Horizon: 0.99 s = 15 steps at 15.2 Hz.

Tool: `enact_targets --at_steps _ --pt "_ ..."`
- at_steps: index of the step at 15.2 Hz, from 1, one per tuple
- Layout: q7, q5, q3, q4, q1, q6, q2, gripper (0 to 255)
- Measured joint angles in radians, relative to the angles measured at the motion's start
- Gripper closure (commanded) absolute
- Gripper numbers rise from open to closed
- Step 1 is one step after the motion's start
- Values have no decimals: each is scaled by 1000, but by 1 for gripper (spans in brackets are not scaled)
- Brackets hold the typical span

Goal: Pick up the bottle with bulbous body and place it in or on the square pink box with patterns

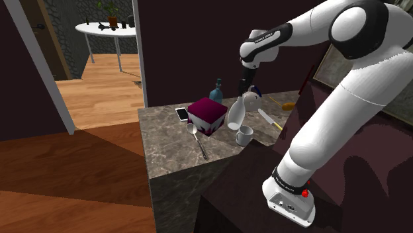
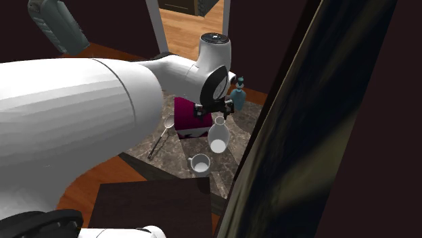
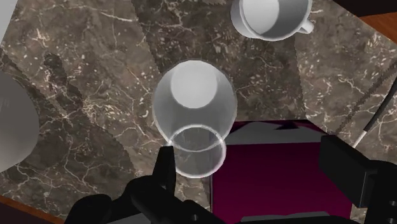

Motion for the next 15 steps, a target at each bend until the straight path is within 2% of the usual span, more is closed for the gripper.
enact_targets --at_steps 2,5,10,15 --pt "-56 43 -22 46 -5 36 80 0" --pt "-85 71 -28 50 -8 76 128 0" --pt "-106 95 -30 17 -11 141 164 0" --pt "-112 103 -30 19 -12 150 175 0"
